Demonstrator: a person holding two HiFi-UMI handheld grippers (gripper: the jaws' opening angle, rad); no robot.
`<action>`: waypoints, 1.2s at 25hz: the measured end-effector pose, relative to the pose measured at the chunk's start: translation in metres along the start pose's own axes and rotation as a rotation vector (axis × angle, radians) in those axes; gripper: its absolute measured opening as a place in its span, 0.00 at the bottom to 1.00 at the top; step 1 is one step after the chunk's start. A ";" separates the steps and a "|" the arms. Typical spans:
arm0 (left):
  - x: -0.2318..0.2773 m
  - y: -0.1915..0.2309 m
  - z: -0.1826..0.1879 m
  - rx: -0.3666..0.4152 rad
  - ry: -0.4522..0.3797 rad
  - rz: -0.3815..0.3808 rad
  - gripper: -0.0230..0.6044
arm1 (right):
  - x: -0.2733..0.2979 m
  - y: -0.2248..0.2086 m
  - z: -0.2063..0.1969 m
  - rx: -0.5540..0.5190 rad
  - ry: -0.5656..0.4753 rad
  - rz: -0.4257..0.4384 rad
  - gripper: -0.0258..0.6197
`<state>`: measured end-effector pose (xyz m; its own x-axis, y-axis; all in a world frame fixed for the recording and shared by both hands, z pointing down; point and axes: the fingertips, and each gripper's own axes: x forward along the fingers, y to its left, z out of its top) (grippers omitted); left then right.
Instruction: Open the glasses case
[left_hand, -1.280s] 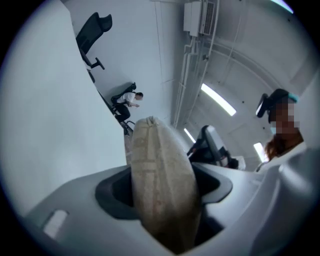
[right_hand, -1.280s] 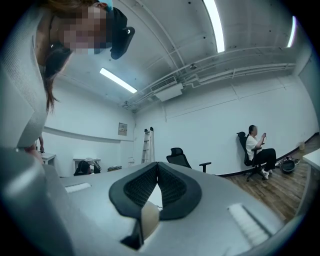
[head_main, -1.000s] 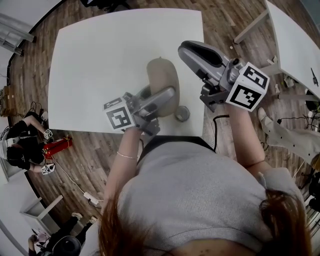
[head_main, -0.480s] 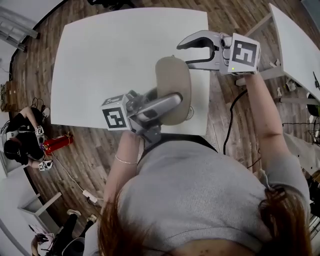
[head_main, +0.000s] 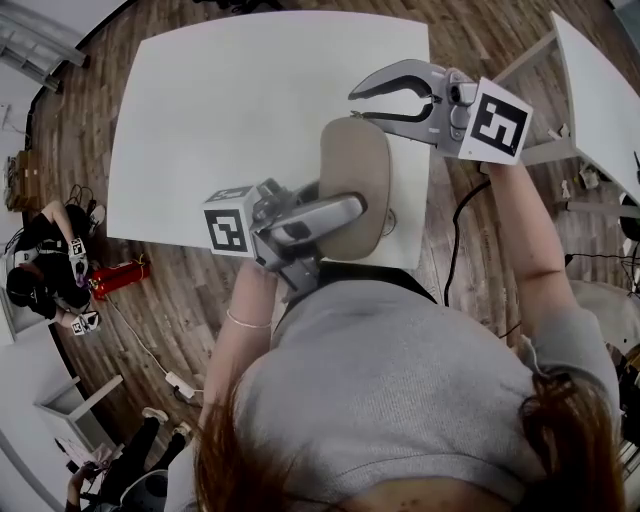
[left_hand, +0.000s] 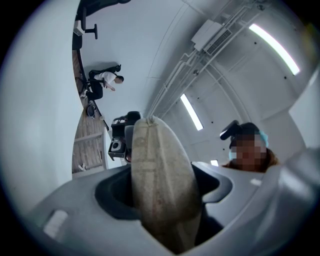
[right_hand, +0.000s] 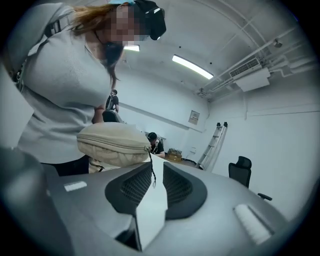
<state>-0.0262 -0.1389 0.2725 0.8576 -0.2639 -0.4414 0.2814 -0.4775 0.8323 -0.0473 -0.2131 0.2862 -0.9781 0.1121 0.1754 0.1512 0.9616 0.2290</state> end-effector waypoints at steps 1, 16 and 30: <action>-0.001 -0.002 0.001 -0.002 0.000 -0.007 0.54 | 0.000 0.001 0.004 -0.010 -0.004 0.005 0.14; -0.022 -0.006 0.023 0.060 -0.152 0.024 0.54 | 0.015 -0.009 0.011 -0.005 -0.085 -0.134 0.05; -0.038 0.010 0.029 0.077 -0.201 0.104 0.54 | 0.016 -0.003 -0.005 -0.215 0.127 -0.201 0.05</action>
<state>-0.0679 -0.1580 0.2882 0.7751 -0.4732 -0.4187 0.1556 -0.4993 0.8523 -0.0630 -0.2156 0.2937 -0.9678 -0.1204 0.2213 -0.0035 0.8848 0.4660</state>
